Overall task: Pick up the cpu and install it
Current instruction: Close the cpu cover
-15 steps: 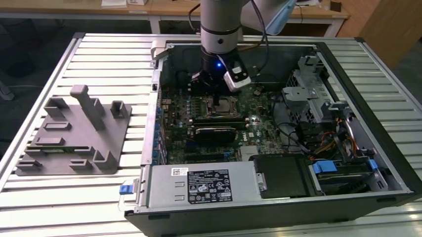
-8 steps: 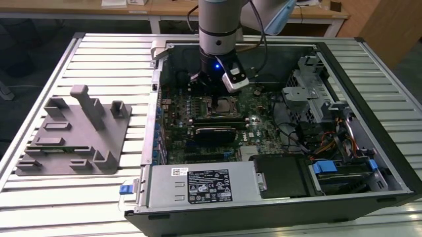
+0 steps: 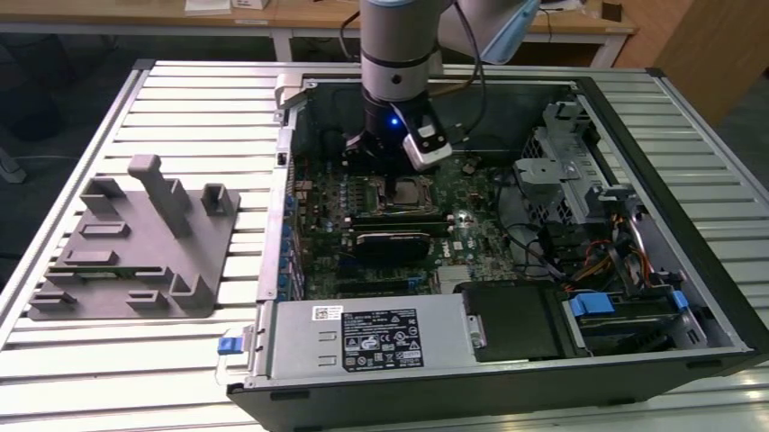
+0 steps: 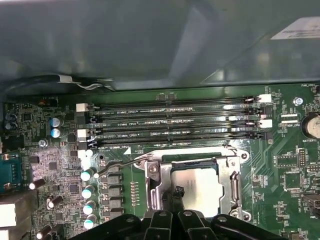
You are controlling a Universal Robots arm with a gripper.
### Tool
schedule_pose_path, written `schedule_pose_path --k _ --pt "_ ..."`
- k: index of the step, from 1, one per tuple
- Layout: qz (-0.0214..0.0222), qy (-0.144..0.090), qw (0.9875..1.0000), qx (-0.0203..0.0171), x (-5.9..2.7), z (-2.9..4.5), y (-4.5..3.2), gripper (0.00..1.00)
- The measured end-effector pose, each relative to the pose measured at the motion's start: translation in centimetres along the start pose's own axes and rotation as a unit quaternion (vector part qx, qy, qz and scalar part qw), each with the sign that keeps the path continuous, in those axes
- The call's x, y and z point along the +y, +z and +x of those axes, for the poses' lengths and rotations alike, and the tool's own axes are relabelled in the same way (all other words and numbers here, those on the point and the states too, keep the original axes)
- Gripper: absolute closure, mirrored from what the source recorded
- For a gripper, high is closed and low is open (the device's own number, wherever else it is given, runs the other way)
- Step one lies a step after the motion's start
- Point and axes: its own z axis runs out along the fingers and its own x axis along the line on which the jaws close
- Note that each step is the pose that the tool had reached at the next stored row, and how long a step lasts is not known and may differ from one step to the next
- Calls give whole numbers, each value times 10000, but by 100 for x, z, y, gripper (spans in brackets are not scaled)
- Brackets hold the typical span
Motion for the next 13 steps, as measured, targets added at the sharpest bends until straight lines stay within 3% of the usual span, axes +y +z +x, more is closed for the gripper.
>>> schedule_pose_path --k 13 --pt "-1 -1 10000 -3 -4 73 55 89"
